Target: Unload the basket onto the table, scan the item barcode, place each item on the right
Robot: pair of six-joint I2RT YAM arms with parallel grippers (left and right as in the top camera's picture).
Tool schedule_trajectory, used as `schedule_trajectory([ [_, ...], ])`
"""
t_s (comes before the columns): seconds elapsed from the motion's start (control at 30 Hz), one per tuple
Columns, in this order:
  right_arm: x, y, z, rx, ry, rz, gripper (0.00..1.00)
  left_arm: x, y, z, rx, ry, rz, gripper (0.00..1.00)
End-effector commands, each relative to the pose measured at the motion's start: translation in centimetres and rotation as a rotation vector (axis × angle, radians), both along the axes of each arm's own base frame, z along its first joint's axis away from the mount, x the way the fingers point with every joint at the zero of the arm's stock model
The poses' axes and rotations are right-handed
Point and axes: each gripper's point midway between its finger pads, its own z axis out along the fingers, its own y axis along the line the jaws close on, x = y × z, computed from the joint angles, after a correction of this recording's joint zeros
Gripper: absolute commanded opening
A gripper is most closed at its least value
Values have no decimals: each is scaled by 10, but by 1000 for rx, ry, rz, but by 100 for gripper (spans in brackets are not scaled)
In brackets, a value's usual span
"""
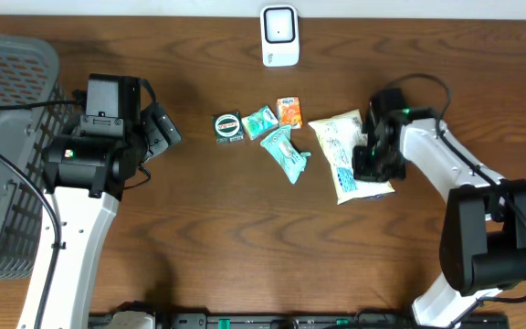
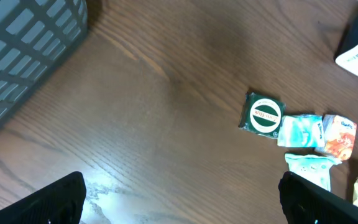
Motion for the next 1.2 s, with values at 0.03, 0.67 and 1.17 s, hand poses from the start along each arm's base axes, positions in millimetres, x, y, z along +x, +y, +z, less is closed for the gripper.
schedule_trajectory([
  [0.03, 2, 16, 7, 86, 3, -10, 1, 1, 2, 5, 9, -12, -1, 98],
  [0.67, 87, 45, 44, 23, -281, 53, 3, 1, 2, 5, 9, -12, -1, 98],
  [1.17, 90, 47, 71, 24, -283, 54, 44, 1, 2, 5, 9, -12, -1, 98],
])
